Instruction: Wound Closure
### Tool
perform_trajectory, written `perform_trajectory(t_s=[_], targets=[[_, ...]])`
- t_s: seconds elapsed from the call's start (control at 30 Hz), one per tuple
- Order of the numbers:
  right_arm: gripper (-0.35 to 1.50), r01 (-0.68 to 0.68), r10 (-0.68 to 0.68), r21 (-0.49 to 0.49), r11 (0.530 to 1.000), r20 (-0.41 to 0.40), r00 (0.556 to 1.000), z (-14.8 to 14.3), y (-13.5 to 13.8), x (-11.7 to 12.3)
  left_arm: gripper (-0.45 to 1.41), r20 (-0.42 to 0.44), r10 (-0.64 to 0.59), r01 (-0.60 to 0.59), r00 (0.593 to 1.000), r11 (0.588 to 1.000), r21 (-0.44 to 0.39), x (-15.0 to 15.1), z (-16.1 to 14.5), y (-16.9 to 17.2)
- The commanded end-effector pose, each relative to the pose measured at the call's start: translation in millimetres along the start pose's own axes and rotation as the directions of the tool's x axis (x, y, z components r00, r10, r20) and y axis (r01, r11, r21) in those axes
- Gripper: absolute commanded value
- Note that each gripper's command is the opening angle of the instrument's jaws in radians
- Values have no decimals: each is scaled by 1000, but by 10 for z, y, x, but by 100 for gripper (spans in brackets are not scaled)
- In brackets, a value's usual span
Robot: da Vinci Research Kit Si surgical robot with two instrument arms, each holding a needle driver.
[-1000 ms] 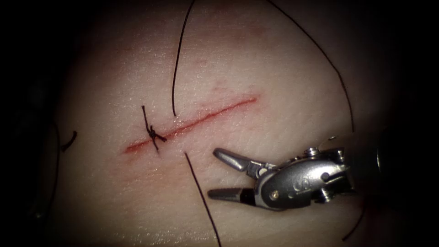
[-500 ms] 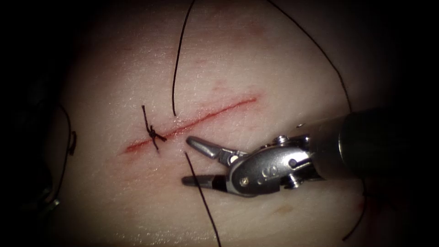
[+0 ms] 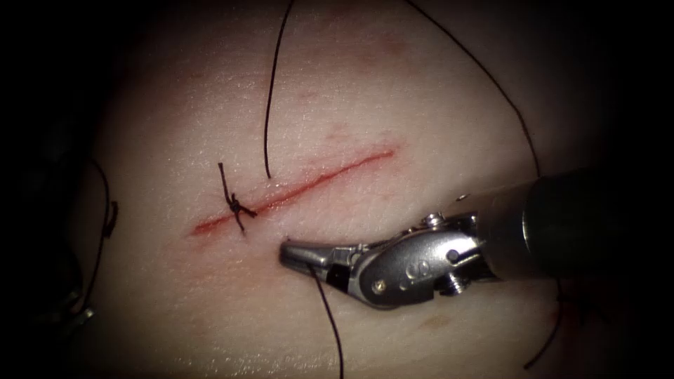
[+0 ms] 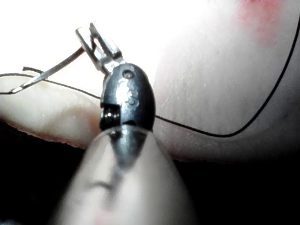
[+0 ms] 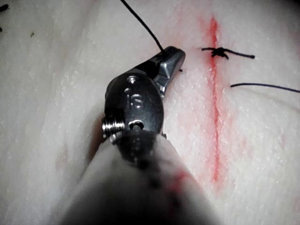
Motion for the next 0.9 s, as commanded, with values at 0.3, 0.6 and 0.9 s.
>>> perform_trajectory(t_s=[0.3,0.6,0.9], targets=[[-35,32,-27,114,993,-47,999,-41,-96,74,-45,-3,-1,1,1000,1000,-3,-10,4,12],[-35,74,-59,293,953,-57,997,-61,-166,144,-45,-6,1,-1,1000,1000,-3,-11,5,15],[-35,24,17,383,923,-104,994,-57,-175,169,-45,-7,1,-1,1000,1000,-4,-12,4,15]])
